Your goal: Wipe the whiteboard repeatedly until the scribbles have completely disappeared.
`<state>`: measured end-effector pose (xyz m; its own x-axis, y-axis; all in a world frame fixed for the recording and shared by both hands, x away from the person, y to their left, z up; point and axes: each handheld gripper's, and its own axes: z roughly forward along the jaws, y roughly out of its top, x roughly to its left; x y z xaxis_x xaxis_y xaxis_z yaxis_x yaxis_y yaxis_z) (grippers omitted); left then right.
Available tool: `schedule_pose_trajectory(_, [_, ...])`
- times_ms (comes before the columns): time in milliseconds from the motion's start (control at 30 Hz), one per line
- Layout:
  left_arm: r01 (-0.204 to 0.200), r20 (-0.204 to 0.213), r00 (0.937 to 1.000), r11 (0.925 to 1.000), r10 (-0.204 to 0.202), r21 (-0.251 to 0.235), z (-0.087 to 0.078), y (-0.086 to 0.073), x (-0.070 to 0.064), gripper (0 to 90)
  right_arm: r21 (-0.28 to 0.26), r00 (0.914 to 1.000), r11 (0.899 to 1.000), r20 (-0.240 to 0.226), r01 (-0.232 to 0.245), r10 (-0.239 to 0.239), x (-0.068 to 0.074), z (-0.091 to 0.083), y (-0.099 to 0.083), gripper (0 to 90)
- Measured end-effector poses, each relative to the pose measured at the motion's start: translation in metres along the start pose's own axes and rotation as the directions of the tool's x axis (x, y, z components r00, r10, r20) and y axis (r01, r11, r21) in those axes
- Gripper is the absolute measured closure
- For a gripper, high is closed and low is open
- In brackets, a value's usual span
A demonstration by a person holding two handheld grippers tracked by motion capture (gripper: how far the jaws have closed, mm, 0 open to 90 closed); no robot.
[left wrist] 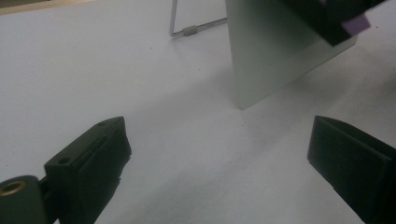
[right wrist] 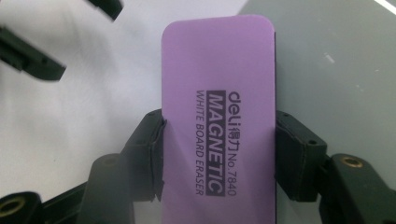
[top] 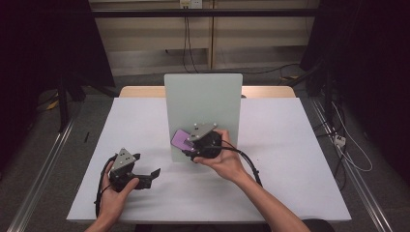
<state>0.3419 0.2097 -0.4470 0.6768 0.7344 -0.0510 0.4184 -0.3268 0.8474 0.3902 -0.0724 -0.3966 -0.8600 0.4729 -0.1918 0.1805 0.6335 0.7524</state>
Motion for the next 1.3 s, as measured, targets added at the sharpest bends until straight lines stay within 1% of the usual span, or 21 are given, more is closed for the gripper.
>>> schedule_pose_trajectory(33, [-0.002,-0.001,1.0,1.0,0.002,0.0,0.0,0.0,0.0,5.3,0.009,0.9999,1.0,-0.003,0.013,-0.013,0.003,0.004,-0.001,42.1])
schedule_pose_trajectory(67, [0.0,-0.001,1.0,1.0,0.0,-0.001,-0.001,0.0,0.0,5.3,0.019,0.9994,0.999,0.006,0.033,-0.033,0.007,0.006,0.0,42.1])
schedule_pose_trajectory(100, [0.001,-0.001,1.0,1.0,-0.001,0.0,-0.001,0.0,0.0,5.3,0.022,0.9992,0.999,0.008,0.04,-0.04,0.008,0.008,0.0,42.1])
schedule_pose_trajectory(167, [0.0,-0.001,1.0,1.0,0.0,0.0,-0.001,0.0,0.001,5.3,0.01,0.9998,1.0,-0.018,0.013,-0.013,0.008,0.011,-0.002,42.2])
schedule_pose_trajectory(333, [-0.001,-0.001,1.0,1.0,0.001,-0.001,-0.001,0.0,0.001,5.3,0.047,0.9984,0.999,-0.05,0.028,-0.025,0.016,0.022,-0.005,42.1])
schedule_pose_trajectory(367, [0.002,-0.001,1.0,1.0,-0.002,-0.002,-0.001,0.0,0.0,5.3,0.046,0.9981,0.999,-0.057,0.027,-0.024,0.016,0.023,-0.005,42.2])
schedule_pose_trajectory(400, [0.0,-0.001,1.0,1.0,0.0,-0.002,-0.001,0.0,0.001,5.3,0.044,0.9979,0.999,-0.063,0.014,-0.011,0.015,0.023,-0.005,42.1])
schedule_pose_trajectory(433, [0.001,0.0,1.0,1.0,-0.001,-0.002,-0.001,0.0,0.001,5.3,0.041,0.9976,0.999,-0.069,0.015,-0.012,0.014,0.023,-0.005,42.2])
schedule_pose_trajectory(500, [0.005,0.002,1.0,1.0,-0.005,-0.001,-0.001,0.0,0.001,5.3,0.044,0.9979,0.999,-0.063,0.019,-0.016,0.014,0.021,-0.005,42.1])
schedule_pose_trajectory(600, [0.002,0.0,1.0,1.0,-0.002,-0.001,-0.001,0.0,0.001,5.3,0.026,0.9993,1.0,-0.038,0.01,-0.009,0.008,0.012,-0.004,42.2])
schedule_pose_trajectory(667, [0.004,0.0,1.0,1.0,-0.004,-0.001,-0.001,-0.001,0.001,5.3,0.007,0.9997,1.0,-0.02,-0.01,0.01,0.002,0.002,-0.004,42.1])
schedule_pose_trajectory(767, [0.003,0.0,1.0,1.0,-0.003,0.0,-0.001,0.0,0.001,5.3,-0.022,0.9994,0.999,0.018,-0.028,0.029,-0.009,-0.015,-0.005,42.1])
schedule_pose_trajectory(900, [0.0,0.0,1.0,1.0,0.0,-0.002,-0.002,0.0,0.001,5.3,-0.058,0.9968,0.997,0.063,-0.046,0.049,-0.026,-0.039,-0.005,42.1])
schedule_pose_trajectory(1033, [0.008,-0.001,1.0,1.0,-0.008,0.003,-0.002,-0.002,0.002,5.3,-0.1,0.9903,0.992,0.109,-0.075,0.086,-0.042,-0.063,-0.007,42.1])
schedule_pose_trajectory(1167, [0.012,-0.002,0.9999,0.9999,-0.012,-0.003,-0.003,-0.003,0.004,5.3,-0.112,0.9857,0.99,0.136,-0.084,0.099,-0.05,-0.075,-0.008,42.1])
schedule_pose_trajectory(1200, [0.019,-0.003,0.9998,0.9998,-0.019,-0.001,-0.003,-0.003,0.004,5.3,-0.115,0.9843,0.989,0.142,-0.089,0.105,-0.051,-0.077,-0.009,42.1])
schedule_pose_trajectory(1300, [0.024,-0.002,0.9997,0.9997,-0.024,0.0,-0.003,-0.004,0.005,5.3,-0.12,0.9838,0.988,0.139,-0.097,0.113,-0.052,-0.079,-0.011,42.1])
